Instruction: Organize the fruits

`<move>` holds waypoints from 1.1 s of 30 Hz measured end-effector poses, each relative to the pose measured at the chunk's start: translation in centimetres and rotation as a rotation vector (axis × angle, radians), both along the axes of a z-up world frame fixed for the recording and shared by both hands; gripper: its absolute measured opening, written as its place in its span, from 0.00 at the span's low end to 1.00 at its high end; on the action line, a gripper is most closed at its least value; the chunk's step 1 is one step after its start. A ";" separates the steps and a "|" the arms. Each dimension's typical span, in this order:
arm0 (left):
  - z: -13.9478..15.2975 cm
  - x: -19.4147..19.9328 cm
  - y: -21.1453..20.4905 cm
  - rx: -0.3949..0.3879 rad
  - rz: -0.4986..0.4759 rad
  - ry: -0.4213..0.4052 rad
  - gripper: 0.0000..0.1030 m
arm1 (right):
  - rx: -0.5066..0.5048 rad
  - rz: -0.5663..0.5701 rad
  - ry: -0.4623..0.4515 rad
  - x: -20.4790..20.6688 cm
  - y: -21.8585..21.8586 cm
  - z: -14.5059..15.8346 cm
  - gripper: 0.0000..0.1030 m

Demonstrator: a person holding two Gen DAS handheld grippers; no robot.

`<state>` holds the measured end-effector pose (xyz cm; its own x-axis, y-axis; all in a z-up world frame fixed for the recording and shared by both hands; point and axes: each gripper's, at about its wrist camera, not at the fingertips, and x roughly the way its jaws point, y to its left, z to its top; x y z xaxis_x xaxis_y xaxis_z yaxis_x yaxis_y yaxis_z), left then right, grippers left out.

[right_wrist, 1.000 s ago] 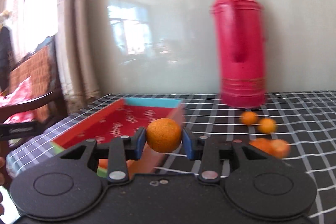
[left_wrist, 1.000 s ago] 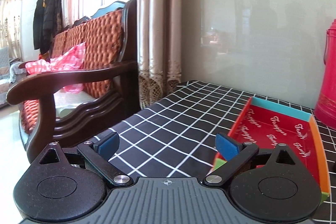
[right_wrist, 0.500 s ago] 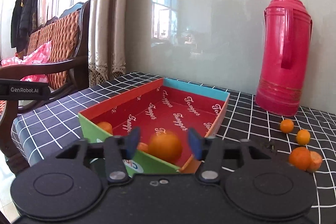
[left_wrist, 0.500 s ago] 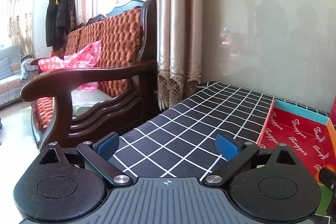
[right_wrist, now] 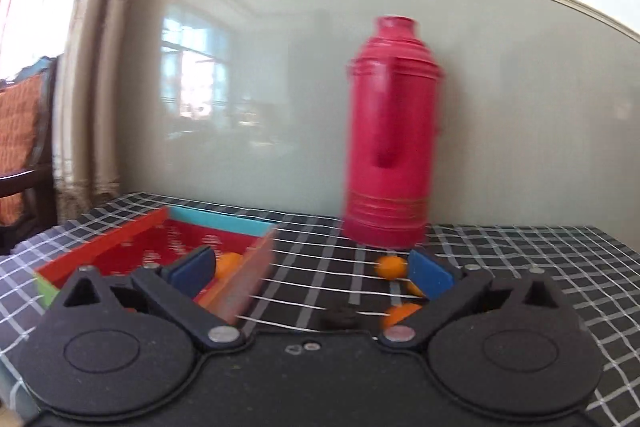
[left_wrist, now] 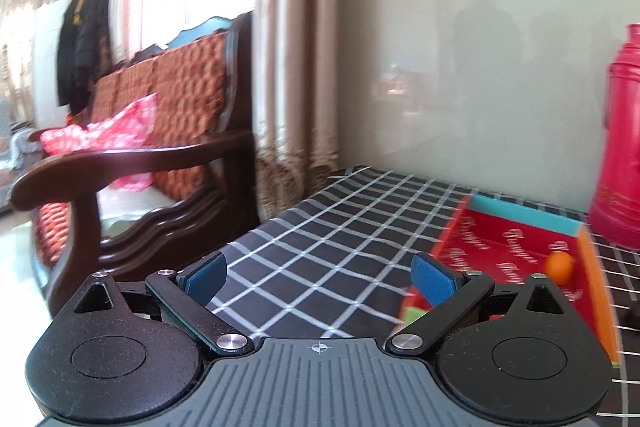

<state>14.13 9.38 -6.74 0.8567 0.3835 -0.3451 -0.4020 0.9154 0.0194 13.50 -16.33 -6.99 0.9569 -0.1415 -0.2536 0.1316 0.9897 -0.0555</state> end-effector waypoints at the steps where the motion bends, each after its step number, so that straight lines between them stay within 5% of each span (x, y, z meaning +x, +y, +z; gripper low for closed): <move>1: 0.1 0.0 -0.5 0.002 -0.019 -0.008 0.95 | 0.002 -0.054 0.008 0.0 -0.9 0.0 0.94; 9: 0.7 -0.7 -6.5 0.026 -0.208 -0.091 0.96 | 0.020 -0.477 -0.014 -2.5 -8.6 -0.6 0.94; 16: 0.3 -1.5 -13.8 0.064 -0.456 -0.141 0.96 | -0.002 -0.645 0.015 -4.4 -12.6 -1.1 0.94; 26: -2.4 0.6 -22.3 0.041 -0.683 0.022 0.94 | -0.046 -0.664 -0.006 -6.2 -14.7 -0.9 0.94; 29: -3.3 1.7 -23.4 0.011 -0.713 0.083 0.78 | -0.051 -0.657 -0.014 -6.6 -15.0 -0.7 0.94; 33: -4.4 2.8 -24.6 -0.023 -0.718 0.147 0.74 | -0.028 -0.650 -0.013 -6.9 -15.4 -0.6 0.94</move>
